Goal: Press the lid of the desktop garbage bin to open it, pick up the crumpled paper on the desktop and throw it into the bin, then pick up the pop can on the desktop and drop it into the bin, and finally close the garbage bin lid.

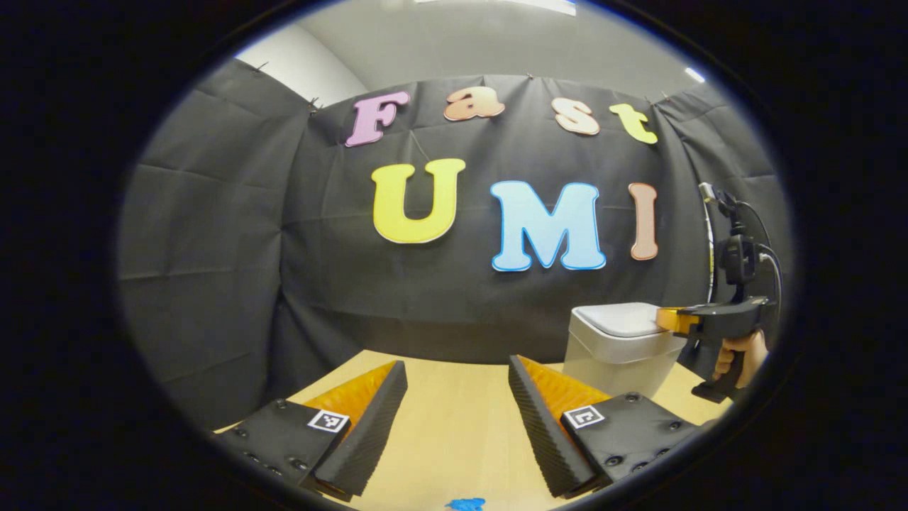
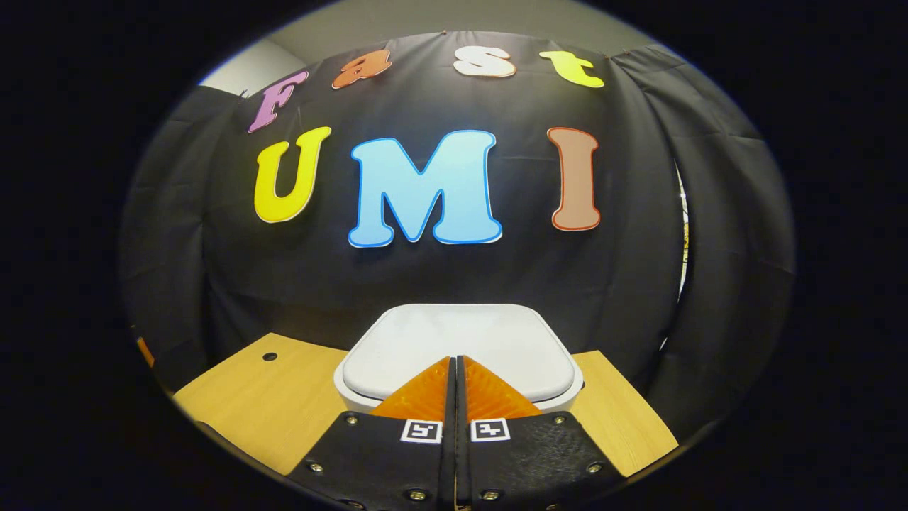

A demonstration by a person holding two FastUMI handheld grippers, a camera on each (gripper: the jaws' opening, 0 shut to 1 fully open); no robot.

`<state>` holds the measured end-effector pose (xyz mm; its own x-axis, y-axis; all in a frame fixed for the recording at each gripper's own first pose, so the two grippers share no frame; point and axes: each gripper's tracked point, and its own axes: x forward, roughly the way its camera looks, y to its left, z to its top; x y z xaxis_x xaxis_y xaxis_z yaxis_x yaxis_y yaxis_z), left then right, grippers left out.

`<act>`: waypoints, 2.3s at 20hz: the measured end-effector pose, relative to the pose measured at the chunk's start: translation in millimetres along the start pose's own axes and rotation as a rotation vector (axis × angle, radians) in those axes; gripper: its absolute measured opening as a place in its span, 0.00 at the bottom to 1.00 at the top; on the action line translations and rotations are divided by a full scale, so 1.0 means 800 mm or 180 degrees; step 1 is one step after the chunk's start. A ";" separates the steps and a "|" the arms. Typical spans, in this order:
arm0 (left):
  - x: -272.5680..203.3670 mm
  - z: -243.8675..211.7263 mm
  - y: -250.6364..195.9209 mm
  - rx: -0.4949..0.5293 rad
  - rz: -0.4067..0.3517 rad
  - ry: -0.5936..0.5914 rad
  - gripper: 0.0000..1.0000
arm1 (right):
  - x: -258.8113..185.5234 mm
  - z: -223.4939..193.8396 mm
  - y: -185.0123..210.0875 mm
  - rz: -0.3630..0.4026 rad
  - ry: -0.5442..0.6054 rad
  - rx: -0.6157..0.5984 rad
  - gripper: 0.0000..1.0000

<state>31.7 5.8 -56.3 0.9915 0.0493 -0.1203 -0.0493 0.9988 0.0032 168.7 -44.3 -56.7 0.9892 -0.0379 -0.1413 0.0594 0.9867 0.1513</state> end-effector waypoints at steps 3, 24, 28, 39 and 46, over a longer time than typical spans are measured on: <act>-0.009 -0.009 -0.013 -0.0078 0.0096 0.0080 0.96 | -0.010 0.026 -0.001 0.0042 -0.0255 -0.0058 0.01; -0.012 -0.124 0.010 -0.0108 -0.0306 0.0694 0.94 | -0.125 0.013 0.036 -0.0087 -0.0257 -0.0172 0.00; -0.018 -0.177 0.017 0.0058 -0.0509 0.0937 0.96 | -0.158 0.014 0.044 -0.0244 -0.0293 -0.0127 0.00; -0.038 -0.269 0.009 0.0289 -0.0806 0.1251 0.95 | -0.223 -0.001 0.092 -0.0204 -0.0315 -0.0115 0.01; -0.049 -0.344 -0.008 0.0436 -0.0754 0.1569 0.96 | -0.240 -0.022 0.091 -0.0006 -0.0208 -0.0011 0.01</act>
<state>-39.9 -3.4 -324.6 0.7985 -0.1506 -0.5829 0.2164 0.9753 0.0445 -19.6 37.6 -35.3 0.9958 -0.0498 -0.0774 0.0608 0.9872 0.1476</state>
